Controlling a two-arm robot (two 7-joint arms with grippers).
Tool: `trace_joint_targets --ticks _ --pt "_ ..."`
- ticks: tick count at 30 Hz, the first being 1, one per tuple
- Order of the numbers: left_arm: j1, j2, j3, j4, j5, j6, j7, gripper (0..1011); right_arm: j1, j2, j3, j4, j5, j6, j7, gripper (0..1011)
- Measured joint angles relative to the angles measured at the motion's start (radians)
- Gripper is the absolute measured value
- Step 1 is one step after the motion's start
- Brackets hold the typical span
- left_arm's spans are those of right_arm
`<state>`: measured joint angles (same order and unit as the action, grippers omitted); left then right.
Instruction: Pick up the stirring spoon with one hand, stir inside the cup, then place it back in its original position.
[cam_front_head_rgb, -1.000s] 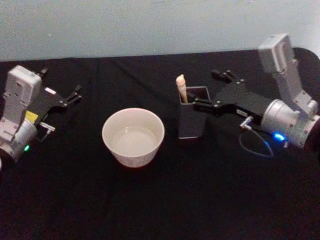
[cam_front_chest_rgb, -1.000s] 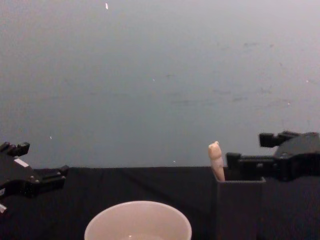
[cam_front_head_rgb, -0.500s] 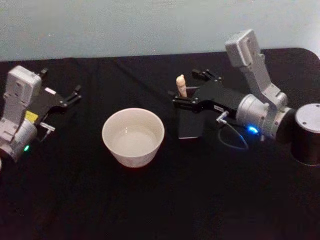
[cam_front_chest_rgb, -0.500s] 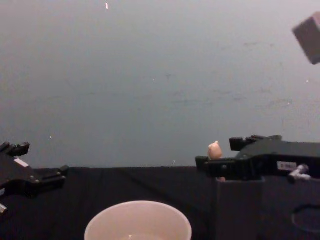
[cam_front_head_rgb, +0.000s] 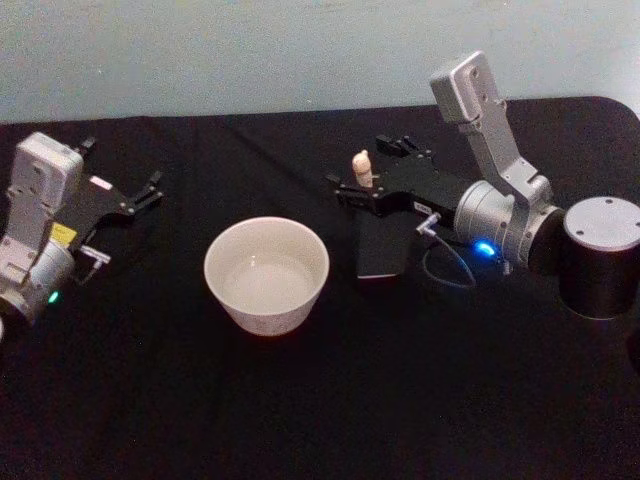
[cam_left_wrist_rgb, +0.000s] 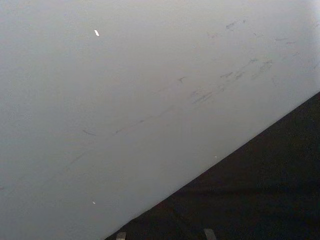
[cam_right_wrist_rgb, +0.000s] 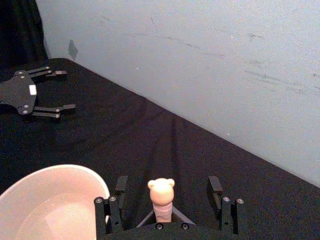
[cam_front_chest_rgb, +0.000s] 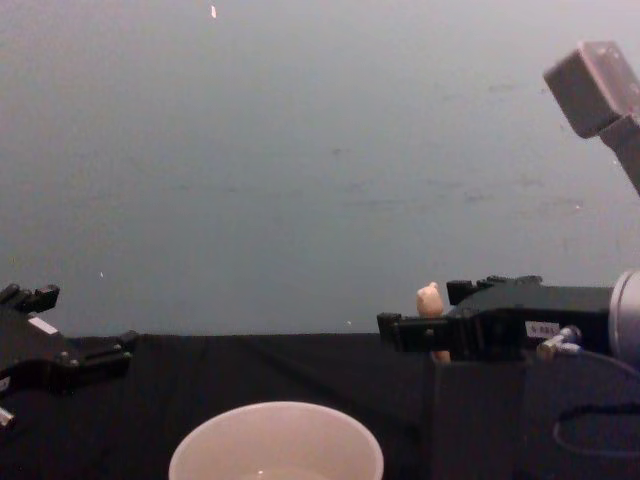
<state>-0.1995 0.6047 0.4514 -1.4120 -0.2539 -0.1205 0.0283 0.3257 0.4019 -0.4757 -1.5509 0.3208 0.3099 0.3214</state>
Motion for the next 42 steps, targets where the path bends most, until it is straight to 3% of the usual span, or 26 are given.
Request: trace_joint_targets --ticks 12,24,30,42 --pt "0.0 0.0 0.0 0.0 0.0 0.0 0.0 1001 0.0 -0.031 0.021 0.016 -0.019 0.032 0.003 1000" --pt "0.0 0.0 0.0 0.0 0.0 0.0 0.0 1001 0.0 -0.03 0.02 0.016 -0.019 0.031 0.004 999" --pt "0.0 0.0 0.0 0.0 0.0 0.0 0.0 1001 0.0 -0.029 0.02 0.016 -0.018 0.031 0.004 885" --pt "0.0 0.0 0.0 0.0 0.0 0.0 0.0 1001 0.0 -0.028 0.019 0.016 -0.017 0.03 0.004 507"
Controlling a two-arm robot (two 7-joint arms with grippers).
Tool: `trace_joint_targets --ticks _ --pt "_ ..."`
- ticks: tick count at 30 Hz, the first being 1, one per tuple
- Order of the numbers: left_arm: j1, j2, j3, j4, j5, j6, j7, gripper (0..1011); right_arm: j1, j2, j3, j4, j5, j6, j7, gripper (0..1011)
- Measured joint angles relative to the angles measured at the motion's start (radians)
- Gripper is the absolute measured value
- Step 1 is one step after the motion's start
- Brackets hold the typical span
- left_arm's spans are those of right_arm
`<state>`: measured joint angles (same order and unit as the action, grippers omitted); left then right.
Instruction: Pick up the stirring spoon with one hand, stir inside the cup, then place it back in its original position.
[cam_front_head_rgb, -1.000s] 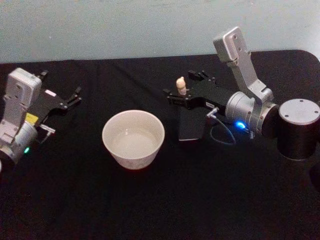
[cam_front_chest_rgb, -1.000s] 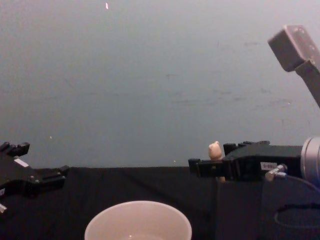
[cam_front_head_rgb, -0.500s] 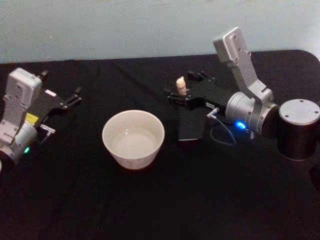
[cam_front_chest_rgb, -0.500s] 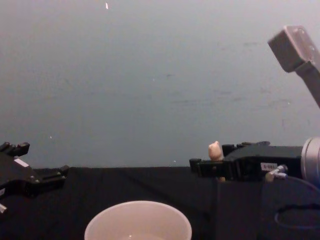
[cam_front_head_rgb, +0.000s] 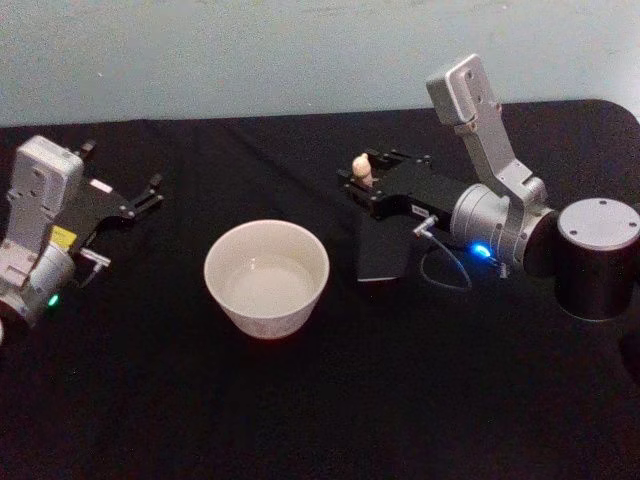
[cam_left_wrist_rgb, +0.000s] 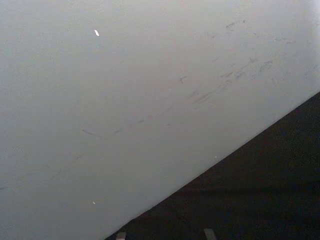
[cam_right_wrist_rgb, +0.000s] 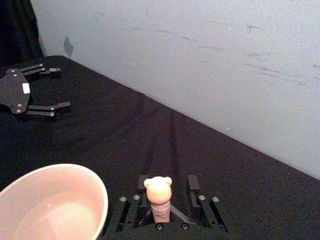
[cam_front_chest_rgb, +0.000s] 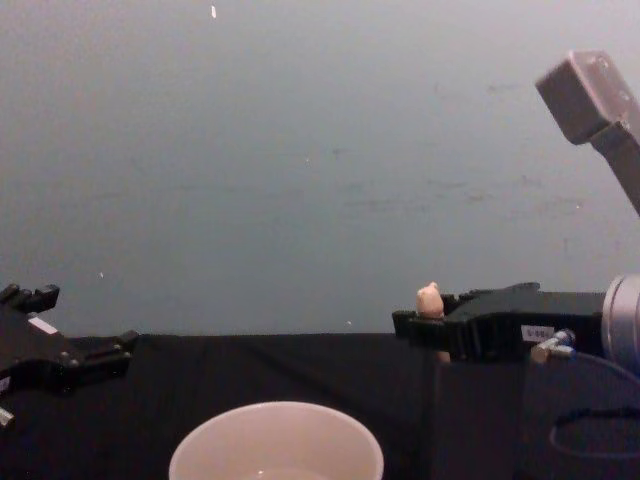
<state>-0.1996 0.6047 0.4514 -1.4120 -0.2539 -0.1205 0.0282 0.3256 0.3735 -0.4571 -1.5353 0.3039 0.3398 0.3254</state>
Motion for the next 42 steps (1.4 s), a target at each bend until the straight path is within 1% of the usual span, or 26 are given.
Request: trace_joint_targets --ticks 1,2,3,4,5,6,8,11,17,21,28,34,42 --pt "0.0 0.0 0.0 0.0 0.0 0.0 0.0 1001 0.0 0.0 0.0 0.0 0.0 0.0 0.0 465" --pt "0.0 0.0 0.0 0.0 0.0 0.0 0.0 1001 0.0 0.0 0.0 0.0 0.0 0.0 0.0 448" --pt "0.0 0.0 0.0 0.0 0.0 0.0 0.0 1001 0.0 0.0 0.0 0.0 0.0 0.0 0.0 400" --pt "0.0 0.0 0.0 0.0 0.0 0.0 0.0 1001 0.0 0.0 0.0 0.0 0.0 0.0 0.0 388" --pt "0.0 0.0 0.0 0.0 0.0 0.0 0.0 1001 0.0 0.0 0.0 0.0 0.0 -0.001 0.0 343" --pt "0.0 0.0 0.0 0.0 0.0 0.0 0.0 1001 0.0 0.0 0.0 0.0 0.0 -0.001 0.0 343" --pt "0.0 0.0 0.0 0.0 0.0 0.0 0.0 1001 0.0 0.0 0.0 0.0 0.001 -0.001 0.0 260" --pt "0.0 0.0 0.0 0.0 0.0 0.0 0.0 1001 0.0 0.001 0.0 0.0 0.001 -0.001 0.0 191" --pt "0.0 0.0 0.0 0.0 0.0 0.0 0.0 1001 0.0 0.0 0.0 0.0 0.001 -0.001 0.0 188" --pt "0.0 0.0 0.0 0.0 0.0 0.0 0.0 1001 -0.006 -0.002 0.008 -0.004 0.001 -0.001 0.008 188" --pt "0.0 0.0 0.0 0.0 0.0 0.0 0.0 1001 -0.02 -0.003 0.032 -0.032 0.008 0.0 0.014 188" --pt "0.0 0.0 0.0 0.0 0.0 0.0 0.0 1001 -0.037 0.002 0.064 -0.082 0.032 -0.001 0.014 188" --pt "0.0 0.0 0.0 0.0 0.0 0.0 0.0 1001 -0.064 0.017 0.11 -0.169 0.077 -0.031 0.01 188"
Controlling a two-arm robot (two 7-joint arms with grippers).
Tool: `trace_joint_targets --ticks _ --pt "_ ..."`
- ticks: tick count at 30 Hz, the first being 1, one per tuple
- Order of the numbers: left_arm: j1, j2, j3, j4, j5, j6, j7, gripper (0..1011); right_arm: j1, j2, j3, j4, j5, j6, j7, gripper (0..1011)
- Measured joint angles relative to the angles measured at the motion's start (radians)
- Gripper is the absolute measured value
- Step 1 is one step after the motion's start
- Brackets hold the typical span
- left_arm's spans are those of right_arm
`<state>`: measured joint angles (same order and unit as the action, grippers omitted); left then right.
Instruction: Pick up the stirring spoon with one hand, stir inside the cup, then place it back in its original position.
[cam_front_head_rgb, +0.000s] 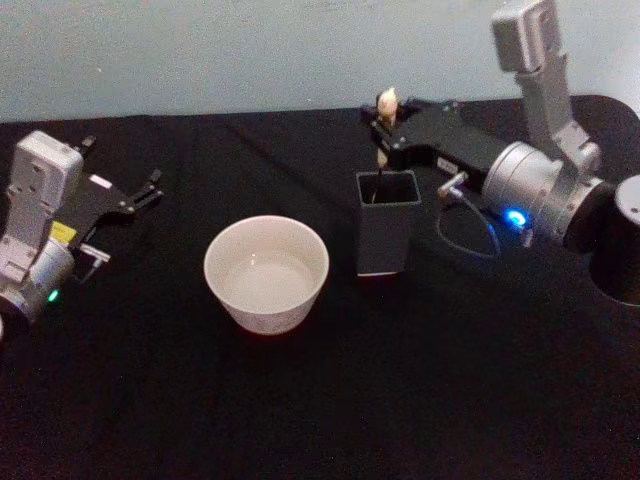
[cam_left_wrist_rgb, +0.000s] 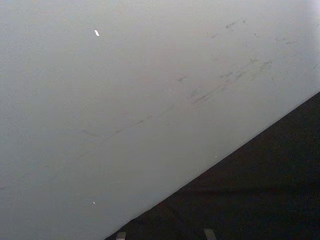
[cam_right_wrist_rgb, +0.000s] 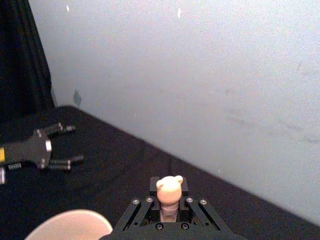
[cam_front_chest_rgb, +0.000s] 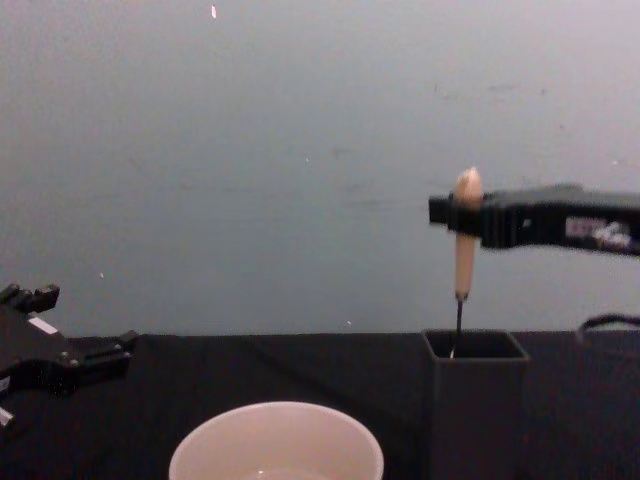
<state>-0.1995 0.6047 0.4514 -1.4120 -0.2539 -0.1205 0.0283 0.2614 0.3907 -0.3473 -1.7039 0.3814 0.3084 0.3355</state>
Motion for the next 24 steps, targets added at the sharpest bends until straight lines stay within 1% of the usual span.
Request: trace_joint_targets --ticks 6,7,12,14,18,23,24 --pt "0.0 0.0 0.0 0.0 0.0 0.0 0.0 1001 -0.008 0.004 0.018 -0.037 0.019 -0.023 -0.011 188" --pt "0.0 0.0 0.0 0.0 0.0 0.0 0.0 1001 -0.01 0.005 0.025 -0.052 0.029 -0.034 -0.013 188" --pt "0.0 0.0 0.0 0.0 0.0 0.0 0.0 1001 -0.011 0.007 0.031 -0.072 0.046 -0.049 -0.013 188" --pt "0.0 0.0 0.0 0.0 0.0 0.0 0.0 1001 -0.011 0.007 0.031 -0.084 0.06 -0.06 -0.013 188" --pt "0.0 0.0 0.0 0.0 0.0 0.0 0.0 1001 -0.007 0.002 0.019 -0.09 0.069 -0.071 -0.012 188" --pt "0.0 0.0 0.0 0.0 0.0 0.0 0.0 1001 -0.001 -0.012 -0.012 -0.082 0.073 -0.091 -0.011 188" --pt "0.0 0.0 0.0 0.0 0.0 0.0 0.0 1001 0.0 -0.018 -0.023 -0.076 0.075 -0.098 -0.01 188"
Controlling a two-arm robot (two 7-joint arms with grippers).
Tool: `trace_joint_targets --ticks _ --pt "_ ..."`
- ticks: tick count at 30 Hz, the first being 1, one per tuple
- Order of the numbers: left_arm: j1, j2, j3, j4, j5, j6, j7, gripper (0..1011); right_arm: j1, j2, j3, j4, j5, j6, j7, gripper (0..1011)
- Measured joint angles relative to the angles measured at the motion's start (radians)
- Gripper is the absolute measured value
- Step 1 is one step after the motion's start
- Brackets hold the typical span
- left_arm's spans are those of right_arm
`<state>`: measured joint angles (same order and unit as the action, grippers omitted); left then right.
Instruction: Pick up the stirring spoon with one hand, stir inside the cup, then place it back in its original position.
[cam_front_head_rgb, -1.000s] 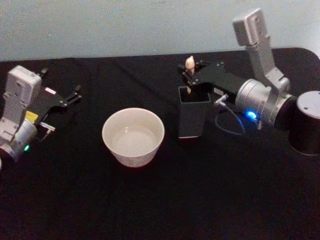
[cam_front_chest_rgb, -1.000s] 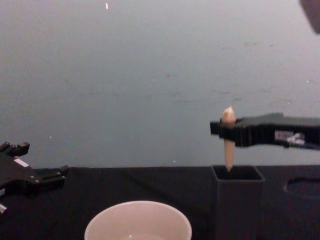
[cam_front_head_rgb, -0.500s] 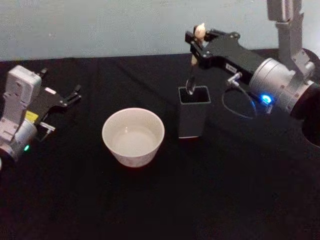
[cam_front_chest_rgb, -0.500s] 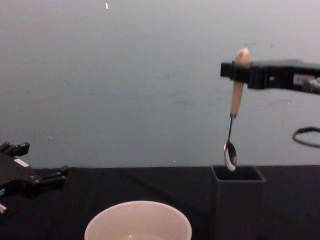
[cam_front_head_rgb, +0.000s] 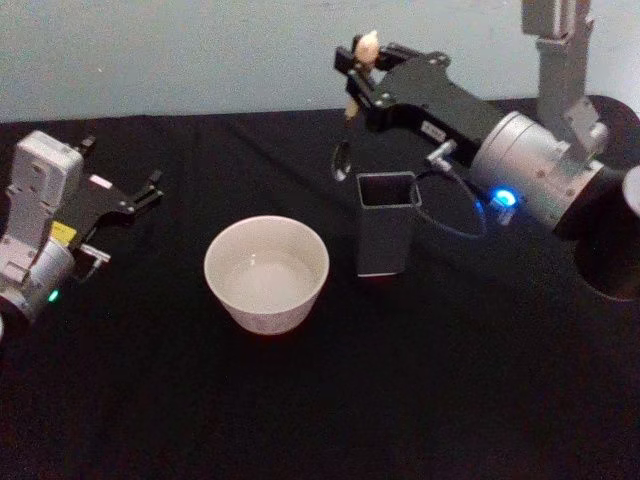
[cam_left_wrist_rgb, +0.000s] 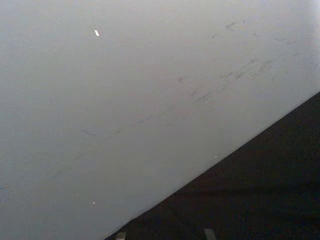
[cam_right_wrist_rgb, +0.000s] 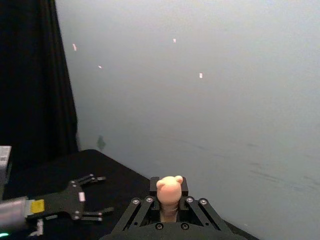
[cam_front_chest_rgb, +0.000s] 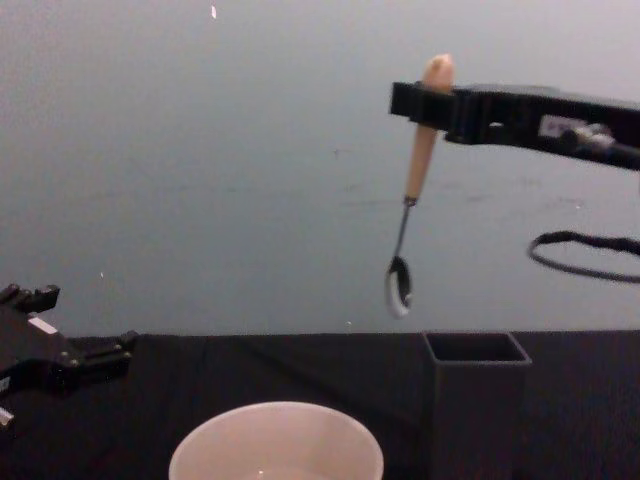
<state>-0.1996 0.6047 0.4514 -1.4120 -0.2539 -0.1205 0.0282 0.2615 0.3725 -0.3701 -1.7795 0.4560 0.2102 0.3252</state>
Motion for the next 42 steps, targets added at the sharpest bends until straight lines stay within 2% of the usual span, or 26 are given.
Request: trace_joint_targets --ticks 11,19,29,42 --pt "0.0 0.0 0.0 0.0 0.0 0.0 0.0 1001 -0.009 -0.045 -0.075 0.08 -0.003 -0.094 0.03 188" --pt "0.0 0.0 0.0 0.0 0.0 0.0 0.0 1001 -0.017 -0.059 -0.114 0.15 -0.019 -0.155 0.069 188" --pt "0.0 0.0 0.0 0.0 0.0 0.0 0.0 1001 -0.019 -0.072 -0.148 0.214 -0.054 -0.178 0.086 188" --pt "0.0 0.0 0.0 0.0 0.0 0.0 0.0 1001 0.005 -0.115 -0.178 0.322 -0.125 -0.215 0.093 188"
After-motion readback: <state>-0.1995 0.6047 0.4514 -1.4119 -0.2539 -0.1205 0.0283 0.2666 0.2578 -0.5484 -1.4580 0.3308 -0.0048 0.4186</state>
